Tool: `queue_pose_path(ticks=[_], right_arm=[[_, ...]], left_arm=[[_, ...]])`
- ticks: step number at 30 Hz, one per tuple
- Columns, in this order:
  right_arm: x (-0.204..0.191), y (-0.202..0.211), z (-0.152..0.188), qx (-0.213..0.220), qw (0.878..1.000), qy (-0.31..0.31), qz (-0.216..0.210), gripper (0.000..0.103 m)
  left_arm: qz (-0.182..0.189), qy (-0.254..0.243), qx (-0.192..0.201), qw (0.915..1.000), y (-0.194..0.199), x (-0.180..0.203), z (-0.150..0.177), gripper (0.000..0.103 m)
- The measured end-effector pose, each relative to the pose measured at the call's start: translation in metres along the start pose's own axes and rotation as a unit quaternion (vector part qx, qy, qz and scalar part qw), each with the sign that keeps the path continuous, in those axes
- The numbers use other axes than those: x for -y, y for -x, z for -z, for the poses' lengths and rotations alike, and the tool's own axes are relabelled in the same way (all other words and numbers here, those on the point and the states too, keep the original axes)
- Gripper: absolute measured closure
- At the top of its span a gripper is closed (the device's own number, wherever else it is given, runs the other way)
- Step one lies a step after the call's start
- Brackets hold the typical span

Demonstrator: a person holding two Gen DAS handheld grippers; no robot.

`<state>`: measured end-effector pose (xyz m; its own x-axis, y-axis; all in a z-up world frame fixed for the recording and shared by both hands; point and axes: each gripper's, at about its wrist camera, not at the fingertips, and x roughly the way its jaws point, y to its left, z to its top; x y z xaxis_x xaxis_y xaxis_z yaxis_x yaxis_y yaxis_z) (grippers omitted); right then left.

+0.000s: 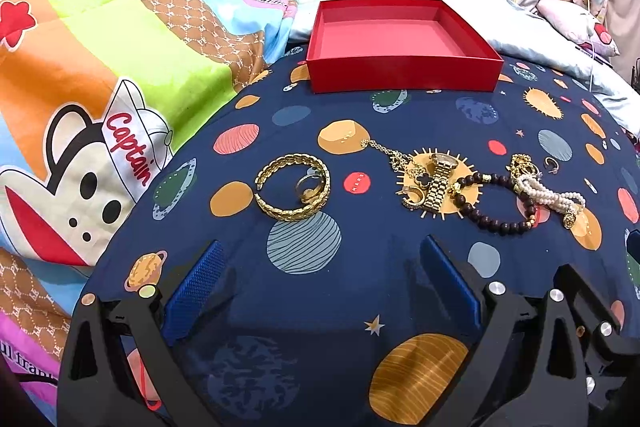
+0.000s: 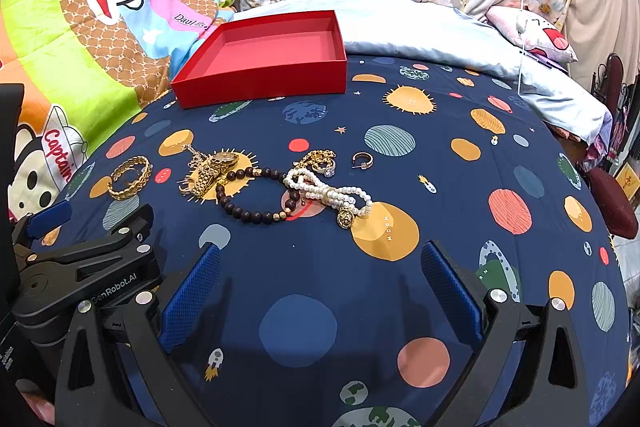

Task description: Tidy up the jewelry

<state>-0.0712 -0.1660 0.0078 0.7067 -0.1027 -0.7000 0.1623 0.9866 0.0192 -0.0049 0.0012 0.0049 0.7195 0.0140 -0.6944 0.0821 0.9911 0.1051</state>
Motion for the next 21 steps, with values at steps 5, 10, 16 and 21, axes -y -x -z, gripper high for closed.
queue_pose_path(ticks=[5,10,16,21], right_arm=[[-0.0001,-0.0002,0.0,-0.001,1.0,0.0,0.0,0.005],[-0.0001,-0.0002,0.0,-0.001,1.0,0.0,0.0,0.005],[-0.0006,-0.0004,0.0001,-0.001,1.0,0.0,0.0,0.005],[-0.0008,-0.0006,0.0001,-0.001,1.0,0.0,0.0,0.005]], left_arm=[[0.002,0.0,-0.001,1.0,-0.0001,-0.0005,-0.0003,0.007],[0.003,0.001,-0.002,1.0,-0.0007,-0.0011,-0.0001,0.007],[0.004,0.001,-0.005,1.0,-0.0019,-0.0012,0.0002,0.007],[0.004,0.001,-0.005,1.0,-0.0023,-0.0014,0.0002,0.007]])
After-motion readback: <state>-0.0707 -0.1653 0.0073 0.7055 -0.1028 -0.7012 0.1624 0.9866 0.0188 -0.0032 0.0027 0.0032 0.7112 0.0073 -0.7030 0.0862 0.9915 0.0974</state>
